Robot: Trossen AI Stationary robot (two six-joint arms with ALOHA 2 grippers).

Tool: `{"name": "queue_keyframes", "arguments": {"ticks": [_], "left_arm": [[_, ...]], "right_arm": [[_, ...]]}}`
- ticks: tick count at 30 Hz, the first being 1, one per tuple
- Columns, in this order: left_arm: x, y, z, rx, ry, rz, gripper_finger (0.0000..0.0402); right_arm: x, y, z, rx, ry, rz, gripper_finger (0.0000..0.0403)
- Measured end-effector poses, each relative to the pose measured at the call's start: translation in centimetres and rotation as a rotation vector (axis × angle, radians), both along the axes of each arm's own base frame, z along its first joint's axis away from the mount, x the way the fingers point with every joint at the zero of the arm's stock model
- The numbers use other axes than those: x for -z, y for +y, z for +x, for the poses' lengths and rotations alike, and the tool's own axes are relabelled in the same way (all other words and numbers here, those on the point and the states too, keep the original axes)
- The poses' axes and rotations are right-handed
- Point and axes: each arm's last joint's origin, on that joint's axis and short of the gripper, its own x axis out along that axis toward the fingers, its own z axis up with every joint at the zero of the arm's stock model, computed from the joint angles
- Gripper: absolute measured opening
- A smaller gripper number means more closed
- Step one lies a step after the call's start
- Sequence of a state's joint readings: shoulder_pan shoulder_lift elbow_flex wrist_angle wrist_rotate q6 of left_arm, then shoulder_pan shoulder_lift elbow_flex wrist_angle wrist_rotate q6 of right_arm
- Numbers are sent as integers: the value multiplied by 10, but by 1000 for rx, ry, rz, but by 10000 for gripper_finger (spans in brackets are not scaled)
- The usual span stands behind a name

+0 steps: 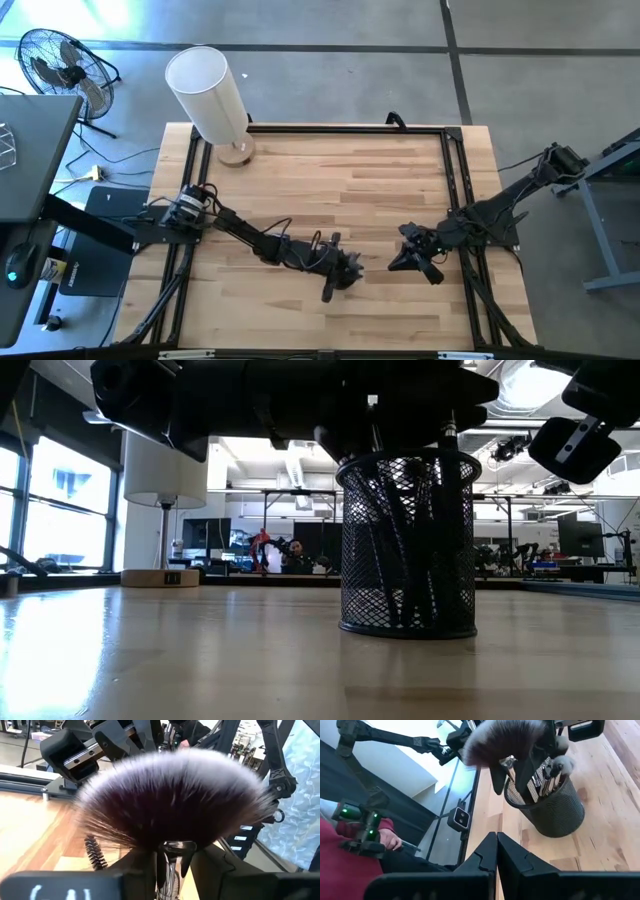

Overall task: Pick & Place Makeup Supplies
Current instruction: Put the makeup brush into the black makeup holder

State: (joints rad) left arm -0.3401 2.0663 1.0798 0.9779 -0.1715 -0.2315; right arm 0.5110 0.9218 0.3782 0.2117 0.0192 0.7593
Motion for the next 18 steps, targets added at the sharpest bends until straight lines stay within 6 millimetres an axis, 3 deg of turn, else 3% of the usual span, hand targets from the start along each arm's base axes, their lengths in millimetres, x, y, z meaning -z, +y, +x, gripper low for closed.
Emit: {"name": "queue_keyframes", "arguments": {"ticks": [6,18], "left_arm": [[1,0,0,0,8,1,141],[0,0,0,0,5,-12,264]], "right_arm": [[1,0,0,4,14,13,1],[1,0,0,13,29,38,2]]}}
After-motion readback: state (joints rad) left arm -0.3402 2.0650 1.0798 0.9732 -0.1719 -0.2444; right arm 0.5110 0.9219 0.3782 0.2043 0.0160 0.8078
